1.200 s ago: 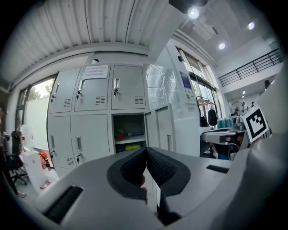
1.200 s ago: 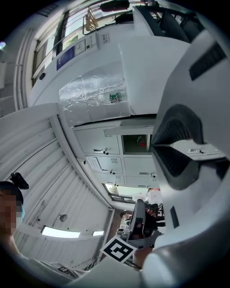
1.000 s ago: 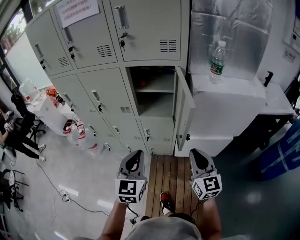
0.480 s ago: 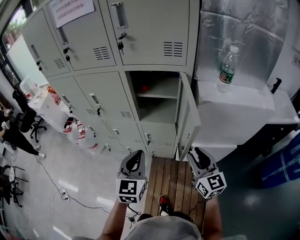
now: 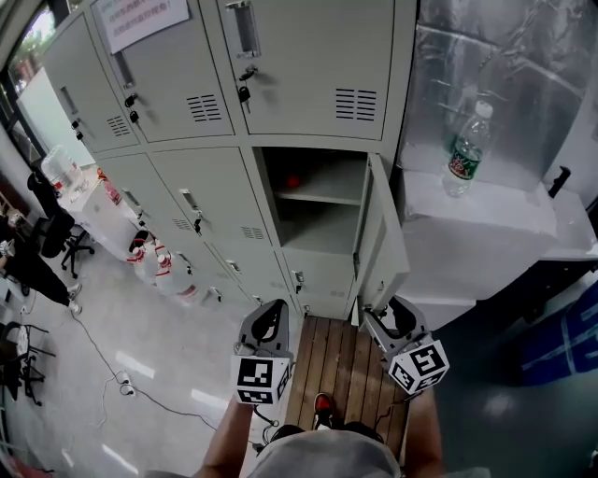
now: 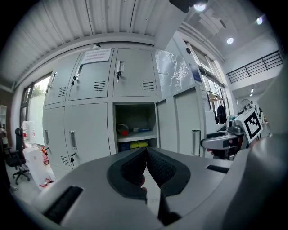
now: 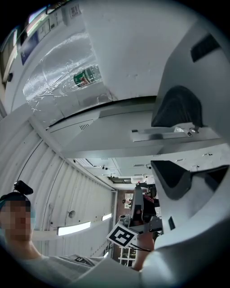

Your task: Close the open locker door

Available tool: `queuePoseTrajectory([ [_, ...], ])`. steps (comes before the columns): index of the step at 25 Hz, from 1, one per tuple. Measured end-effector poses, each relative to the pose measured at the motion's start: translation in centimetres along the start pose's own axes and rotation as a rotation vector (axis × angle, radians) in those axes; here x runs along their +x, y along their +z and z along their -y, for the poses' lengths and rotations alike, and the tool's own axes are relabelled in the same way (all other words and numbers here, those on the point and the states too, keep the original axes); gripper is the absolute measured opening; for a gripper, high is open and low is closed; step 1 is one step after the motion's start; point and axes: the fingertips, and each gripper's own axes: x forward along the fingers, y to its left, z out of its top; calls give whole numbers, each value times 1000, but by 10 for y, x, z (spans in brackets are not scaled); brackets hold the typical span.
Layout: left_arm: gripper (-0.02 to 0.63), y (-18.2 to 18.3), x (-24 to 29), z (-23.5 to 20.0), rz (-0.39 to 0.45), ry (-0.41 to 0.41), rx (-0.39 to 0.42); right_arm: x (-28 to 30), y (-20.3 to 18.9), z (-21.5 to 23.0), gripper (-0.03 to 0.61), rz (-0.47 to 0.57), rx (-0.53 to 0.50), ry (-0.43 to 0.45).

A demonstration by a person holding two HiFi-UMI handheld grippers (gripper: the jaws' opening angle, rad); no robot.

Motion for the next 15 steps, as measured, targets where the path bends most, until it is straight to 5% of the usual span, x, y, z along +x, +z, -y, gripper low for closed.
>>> queuePoseTrajectory([
  [15, 21, -2, -6, -9, 0, 23, -9, 12, -6, -11, 150, -36, -55, 31],
])
